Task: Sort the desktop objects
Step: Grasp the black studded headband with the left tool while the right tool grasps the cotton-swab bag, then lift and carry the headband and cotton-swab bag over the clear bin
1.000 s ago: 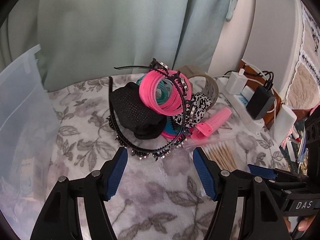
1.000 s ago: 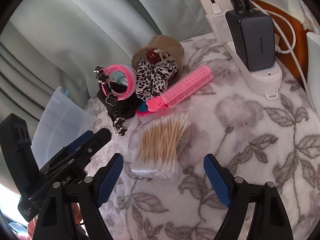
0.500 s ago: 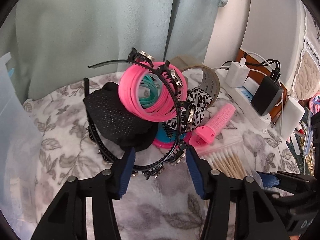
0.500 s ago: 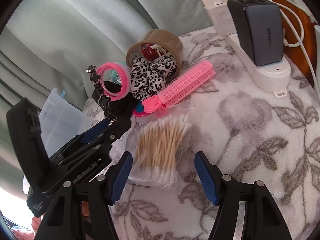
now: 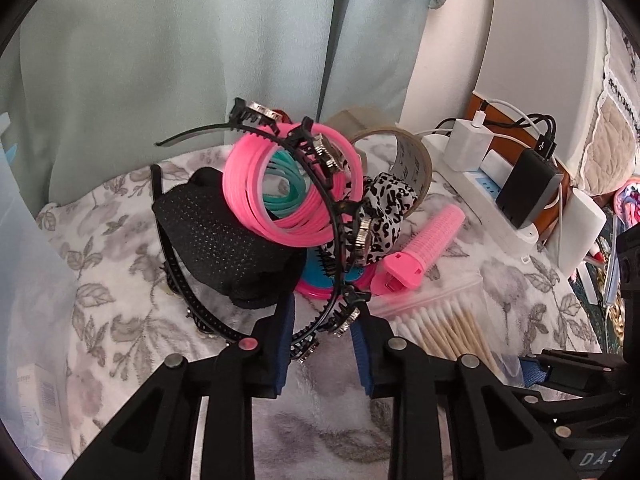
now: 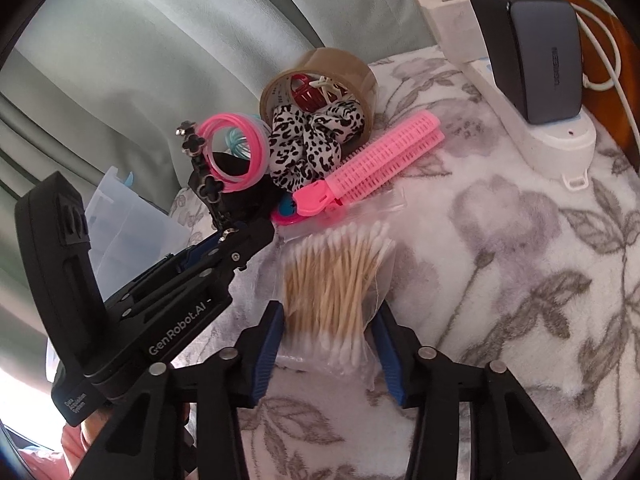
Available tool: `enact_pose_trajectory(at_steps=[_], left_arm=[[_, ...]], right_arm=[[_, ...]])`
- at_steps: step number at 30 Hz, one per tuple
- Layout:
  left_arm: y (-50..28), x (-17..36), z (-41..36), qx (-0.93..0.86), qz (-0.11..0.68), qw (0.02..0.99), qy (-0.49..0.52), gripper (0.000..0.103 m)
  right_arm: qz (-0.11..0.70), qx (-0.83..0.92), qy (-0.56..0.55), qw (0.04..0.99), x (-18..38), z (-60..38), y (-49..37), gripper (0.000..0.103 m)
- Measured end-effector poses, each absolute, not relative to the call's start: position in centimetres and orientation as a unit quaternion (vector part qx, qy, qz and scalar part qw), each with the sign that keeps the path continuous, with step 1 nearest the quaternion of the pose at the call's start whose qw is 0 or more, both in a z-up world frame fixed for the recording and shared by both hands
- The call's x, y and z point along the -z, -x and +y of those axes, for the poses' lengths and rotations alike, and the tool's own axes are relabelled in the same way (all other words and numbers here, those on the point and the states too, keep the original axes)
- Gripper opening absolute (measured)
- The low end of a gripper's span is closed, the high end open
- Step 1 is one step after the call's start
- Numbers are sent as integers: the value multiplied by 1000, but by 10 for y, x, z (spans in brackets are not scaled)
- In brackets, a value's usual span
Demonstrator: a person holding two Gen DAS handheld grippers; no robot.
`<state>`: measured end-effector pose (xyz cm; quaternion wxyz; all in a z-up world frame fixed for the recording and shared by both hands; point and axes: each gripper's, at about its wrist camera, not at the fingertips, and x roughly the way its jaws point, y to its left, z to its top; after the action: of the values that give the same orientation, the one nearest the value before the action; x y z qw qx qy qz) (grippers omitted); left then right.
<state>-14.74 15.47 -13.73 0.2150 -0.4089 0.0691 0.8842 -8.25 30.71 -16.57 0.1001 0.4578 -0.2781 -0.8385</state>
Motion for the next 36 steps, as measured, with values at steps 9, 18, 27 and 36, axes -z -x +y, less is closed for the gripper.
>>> enact_pose_trajectory(at_steps=[9,18,27,36], left_arm=[[131,127,151,-885,63,218,407,21],[106,109,138,-889,40,218,401,14],[74,85,125,-894,14,229,384,13],[42,49,117,-908,9,246,339,13]], right_arm=[[-290,827,-465,122,163,297,73,32],[-295,823,-469,126,156,295,54,26],[-295,833,-452,123,139,300,29,26],[-287,852,-420,120,108,301,6,26]])
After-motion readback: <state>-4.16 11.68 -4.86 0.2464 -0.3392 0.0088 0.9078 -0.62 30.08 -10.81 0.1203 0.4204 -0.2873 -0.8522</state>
